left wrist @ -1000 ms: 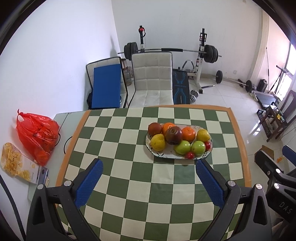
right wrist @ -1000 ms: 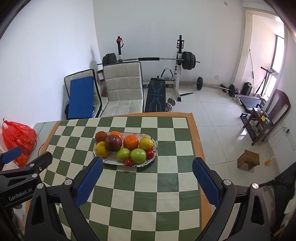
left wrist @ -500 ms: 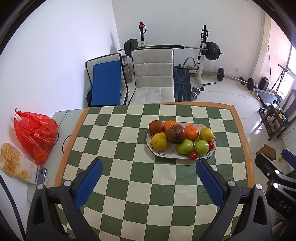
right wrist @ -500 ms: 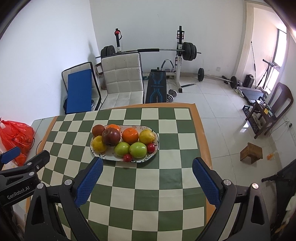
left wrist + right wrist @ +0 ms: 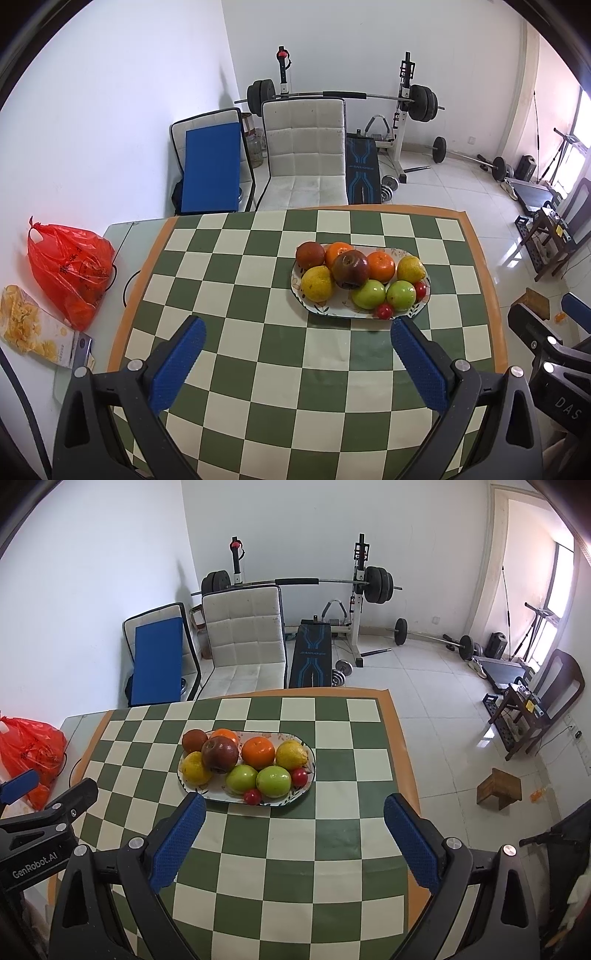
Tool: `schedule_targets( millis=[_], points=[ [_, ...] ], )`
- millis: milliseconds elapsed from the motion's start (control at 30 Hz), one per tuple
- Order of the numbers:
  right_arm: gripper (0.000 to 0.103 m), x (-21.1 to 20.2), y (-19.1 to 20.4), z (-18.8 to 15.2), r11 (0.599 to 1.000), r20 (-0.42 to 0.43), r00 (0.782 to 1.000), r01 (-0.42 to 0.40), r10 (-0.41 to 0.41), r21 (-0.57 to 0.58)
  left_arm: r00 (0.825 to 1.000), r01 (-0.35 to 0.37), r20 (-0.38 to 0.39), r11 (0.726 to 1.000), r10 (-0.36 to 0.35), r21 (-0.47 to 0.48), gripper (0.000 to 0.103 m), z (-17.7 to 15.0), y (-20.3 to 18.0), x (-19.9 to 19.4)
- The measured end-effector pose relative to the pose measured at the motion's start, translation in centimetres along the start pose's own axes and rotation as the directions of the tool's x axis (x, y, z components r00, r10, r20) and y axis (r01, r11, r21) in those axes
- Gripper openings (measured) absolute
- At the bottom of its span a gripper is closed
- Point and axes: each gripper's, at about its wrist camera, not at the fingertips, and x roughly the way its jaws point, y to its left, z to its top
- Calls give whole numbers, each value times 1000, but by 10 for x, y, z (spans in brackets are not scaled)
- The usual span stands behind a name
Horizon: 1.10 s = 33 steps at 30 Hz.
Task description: Organize fruits
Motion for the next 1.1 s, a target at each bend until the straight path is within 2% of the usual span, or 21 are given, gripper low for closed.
schedule_targets(
  millis=[1100],
  points=[
    [99,-1,-3,1,1000,9,1000,-12,12,-4,1000,5,10,1000,-5,5,103,-3,-7,-8]
  ],
)
